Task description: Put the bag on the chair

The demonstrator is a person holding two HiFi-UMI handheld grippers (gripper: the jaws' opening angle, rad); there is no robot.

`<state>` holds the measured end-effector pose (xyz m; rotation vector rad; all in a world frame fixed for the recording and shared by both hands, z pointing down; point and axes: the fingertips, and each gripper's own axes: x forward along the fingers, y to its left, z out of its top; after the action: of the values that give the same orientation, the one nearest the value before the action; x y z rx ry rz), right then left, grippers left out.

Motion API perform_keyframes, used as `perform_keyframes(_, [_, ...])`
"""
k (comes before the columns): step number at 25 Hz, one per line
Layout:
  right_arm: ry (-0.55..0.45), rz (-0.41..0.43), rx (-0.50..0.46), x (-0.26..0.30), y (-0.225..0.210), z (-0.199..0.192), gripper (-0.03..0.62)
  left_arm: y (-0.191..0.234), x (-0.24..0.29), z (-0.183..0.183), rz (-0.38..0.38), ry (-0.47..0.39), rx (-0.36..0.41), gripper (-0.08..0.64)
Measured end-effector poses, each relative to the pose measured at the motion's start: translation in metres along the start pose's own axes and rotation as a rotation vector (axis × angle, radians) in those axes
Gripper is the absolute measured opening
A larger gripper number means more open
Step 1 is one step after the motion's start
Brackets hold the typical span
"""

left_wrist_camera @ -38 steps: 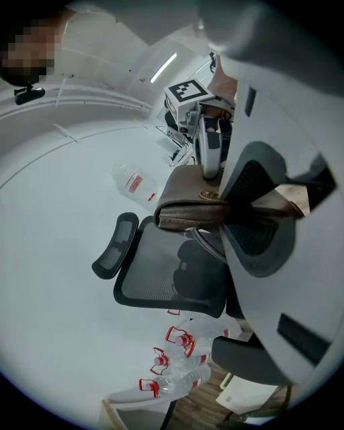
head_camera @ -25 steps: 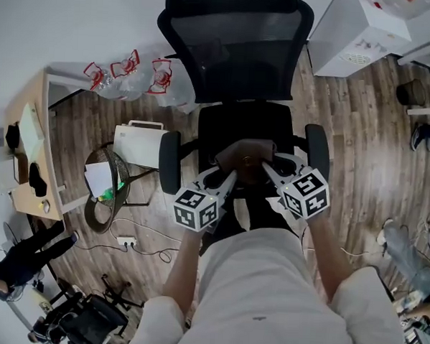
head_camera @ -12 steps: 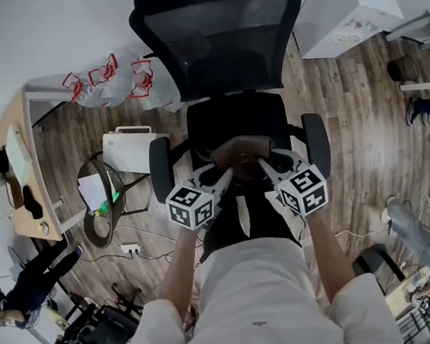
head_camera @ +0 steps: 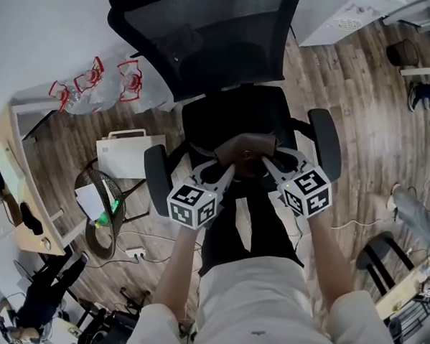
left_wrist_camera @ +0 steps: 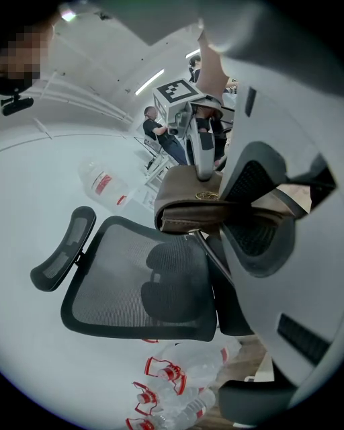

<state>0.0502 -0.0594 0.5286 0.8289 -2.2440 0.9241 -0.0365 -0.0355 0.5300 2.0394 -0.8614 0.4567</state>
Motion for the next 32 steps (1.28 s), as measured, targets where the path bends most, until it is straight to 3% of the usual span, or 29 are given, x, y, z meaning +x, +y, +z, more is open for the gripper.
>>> perform_keyframes(32, [0.059, -0.06, 0.027, 0.142, -0.08, -0.055, 0.08, 0.13, 0.107, -0.048, -0.004, 0.02, 0.025, 0.058])
